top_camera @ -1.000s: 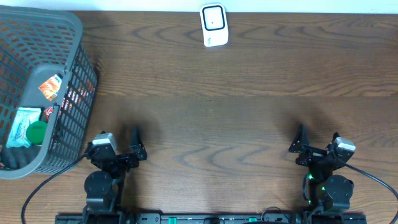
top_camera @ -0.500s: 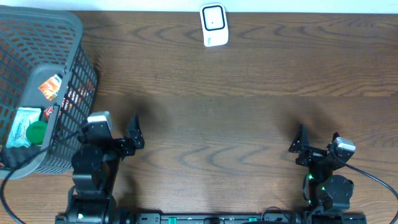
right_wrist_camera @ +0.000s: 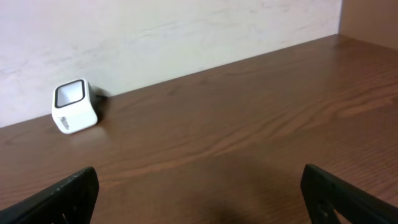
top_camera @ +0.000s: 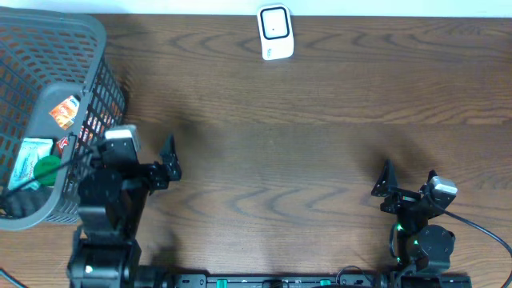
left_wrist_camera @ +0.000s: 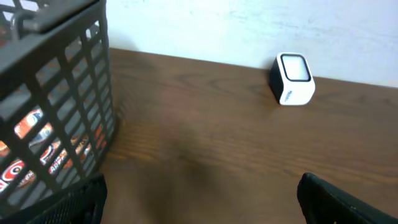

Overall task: Scan the item barcode
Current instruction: 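Move the left gripper over the basket toward the green-capped jar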

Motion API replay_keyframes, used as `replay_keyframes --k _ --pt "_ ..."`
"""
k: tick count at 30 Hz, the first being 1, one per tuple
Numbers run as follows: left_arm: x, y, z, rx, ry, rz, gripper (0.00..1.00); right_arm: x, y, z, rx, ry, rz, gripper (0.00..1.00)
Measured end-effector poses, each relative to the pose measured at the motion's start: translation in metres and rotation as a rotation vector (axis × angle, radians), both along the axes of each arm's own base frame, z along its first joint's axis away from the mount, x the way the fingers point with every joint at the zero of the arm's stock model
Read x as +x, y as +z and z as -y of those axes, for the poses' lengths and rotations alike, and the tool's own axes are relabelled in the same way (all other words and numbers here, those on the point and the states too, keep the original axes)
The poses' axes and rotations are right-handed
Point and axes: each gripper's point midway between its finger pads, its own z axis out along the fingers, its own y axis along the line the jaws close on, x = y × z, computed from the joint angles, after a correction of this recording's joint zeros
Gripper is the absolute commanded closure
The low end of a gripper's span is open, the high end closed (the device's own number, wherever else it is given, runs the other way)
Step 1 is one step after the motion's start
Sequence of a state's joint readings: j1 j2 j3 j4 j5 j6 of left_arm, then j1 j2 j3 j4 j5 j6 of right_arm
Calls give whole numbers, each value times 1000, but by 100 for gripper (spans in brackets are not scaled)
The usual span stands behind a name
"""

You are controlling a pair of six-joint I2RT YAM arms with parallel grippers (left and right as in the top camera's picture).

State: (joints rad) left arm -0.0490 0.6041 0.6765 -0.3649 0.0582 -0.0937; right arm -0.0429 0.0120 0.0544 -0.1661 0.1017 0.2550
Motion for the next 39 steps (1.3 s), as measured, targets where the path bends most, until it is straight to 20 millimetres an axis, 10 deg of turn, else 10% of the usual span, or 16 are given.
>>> replay_keyframes --k 17,27,39 --pt "55 64 -23 49 94 -58 2 0 0 0 0 0 0 1" --pt "48 96 -100 48 338 -85 2 0 0 0 0 0 0 1" --pt "20 63 -199 -20 655 -212 2 0 0 0 0 0 1 1"
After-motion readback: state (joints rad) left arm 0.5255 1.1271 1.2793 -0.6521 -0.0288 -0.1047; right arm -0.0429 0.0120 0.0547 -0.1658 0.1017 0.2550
